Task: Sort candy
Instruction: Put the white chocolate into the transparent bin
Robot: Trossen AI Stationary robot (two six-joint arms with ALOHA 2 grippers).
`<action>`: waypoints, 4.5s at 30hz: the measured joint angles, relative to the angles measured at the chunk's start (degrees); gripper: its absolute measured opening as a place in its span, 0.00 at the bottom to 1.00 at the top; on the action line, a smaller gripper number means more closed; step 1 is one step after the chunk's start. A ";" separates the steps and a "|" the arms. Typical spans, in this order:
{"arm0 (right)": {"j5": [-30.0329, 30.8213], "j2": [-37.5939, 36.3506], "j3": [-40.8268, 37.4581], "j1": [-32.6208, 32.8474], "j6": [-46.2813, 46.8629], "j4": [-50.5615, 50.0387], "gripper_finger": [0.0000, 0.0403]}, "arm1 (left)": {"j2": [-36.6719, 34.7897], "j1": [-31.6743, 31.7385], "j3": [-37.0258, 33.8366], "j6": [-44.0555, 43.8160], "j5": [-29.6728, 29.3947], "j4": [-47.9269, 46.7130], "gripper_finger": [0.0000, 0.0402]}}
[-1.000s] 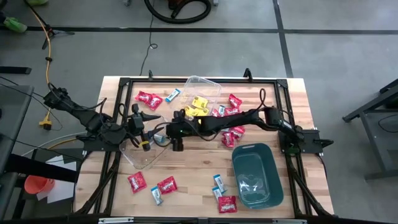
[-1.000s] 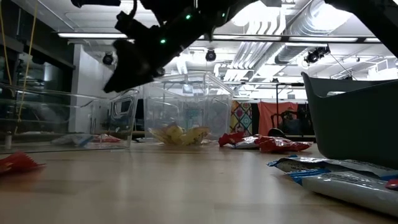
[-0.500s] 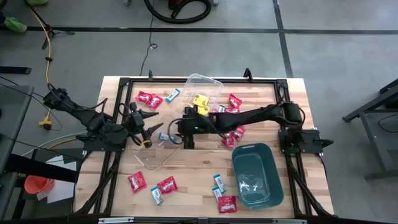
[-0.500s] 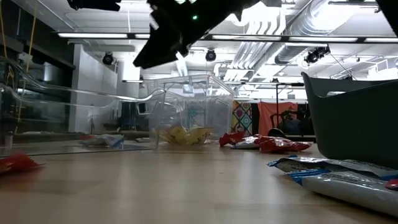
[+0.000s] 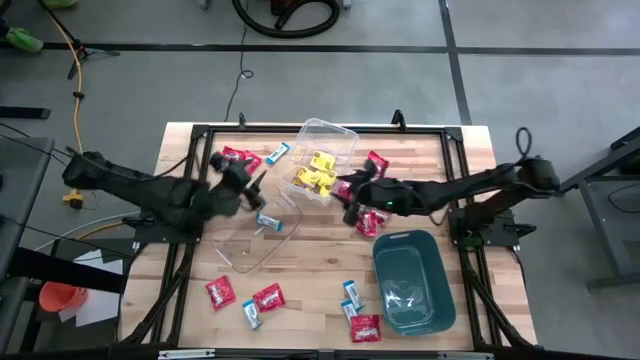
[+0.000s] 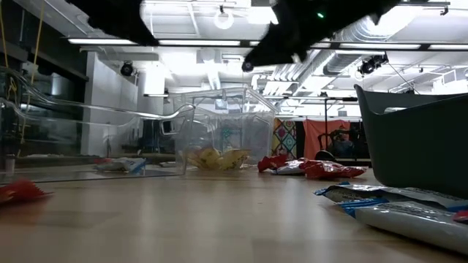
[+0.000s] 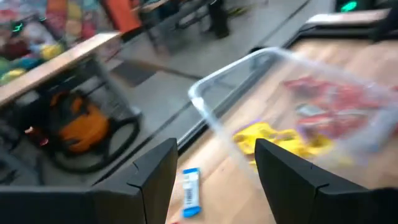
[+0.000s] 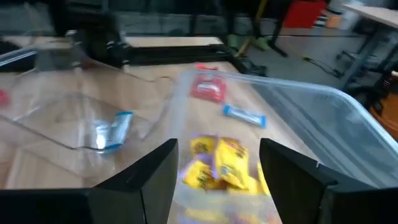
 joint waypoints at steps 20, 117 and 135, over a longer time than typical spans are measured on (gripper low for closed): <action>-1.99 -6.82 -7.66 -0.04 2.56 7.36 0.55 | 14.49 66.30 4.48 -0.74 70.36 1.74 0.50; -2.40 -6.83 -7.62 -0.04 6.55 -1.74 0.55 | -3.14 -17.19 -0.59 -11.97 36.45 -5.66 0.00; -2.36 -6.84 -7.62 -0.04 6.05 -1.67 0.55 | -1.75 -24.88 -0.59 -31.87 27.57 -23.69 0.01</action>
